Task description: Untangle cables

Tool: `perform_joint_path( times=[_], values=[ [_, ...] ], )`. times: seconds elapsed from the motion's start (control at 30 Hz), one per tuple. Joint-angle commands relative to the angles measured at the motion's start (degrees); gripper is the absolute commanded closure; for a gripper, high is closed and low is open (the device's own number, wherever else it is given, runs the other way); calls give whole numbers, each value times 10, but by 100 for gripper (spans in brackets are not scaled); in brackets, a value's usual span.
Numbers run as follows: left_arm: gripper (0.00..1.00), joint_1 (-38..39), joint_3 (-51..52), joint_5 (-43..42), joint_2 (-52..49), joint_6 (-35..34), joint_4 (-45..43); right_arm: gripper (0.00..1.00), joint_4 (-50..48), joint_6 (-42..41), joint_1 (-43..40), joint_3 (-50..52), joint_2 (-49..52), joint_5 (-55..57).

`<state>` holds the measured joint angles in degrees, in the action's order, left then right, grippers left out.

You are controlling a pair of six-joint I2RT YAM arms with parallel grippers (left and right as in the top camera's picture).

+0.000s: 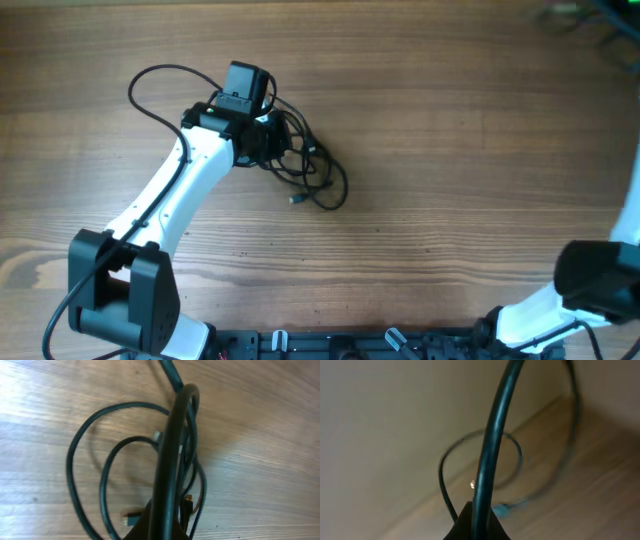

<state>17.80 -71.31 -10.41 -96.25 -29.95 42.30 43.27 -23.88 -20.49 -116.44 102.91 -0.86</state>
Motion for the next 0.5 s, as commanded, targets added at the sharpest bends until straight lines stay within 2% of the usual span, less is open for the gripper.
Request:
perform_joint_path(
  times=[0.0,0.23,0.3,0.47],
  values=[
    [96,16,6,-5,-3,-8,-16,96,-32,31,-57,-5,11,31],
    [96,28,6,-5,-3,-8,-34,96,-80,29,-117,-5,134,73],
    [96,28,6,-5,-3,-8,-38,96,-103,32,-120,-5,186,73],
    [96,28,6,-5,-3,-8,-51,96,-148,34,-120,-5,243,74]
  ],
)
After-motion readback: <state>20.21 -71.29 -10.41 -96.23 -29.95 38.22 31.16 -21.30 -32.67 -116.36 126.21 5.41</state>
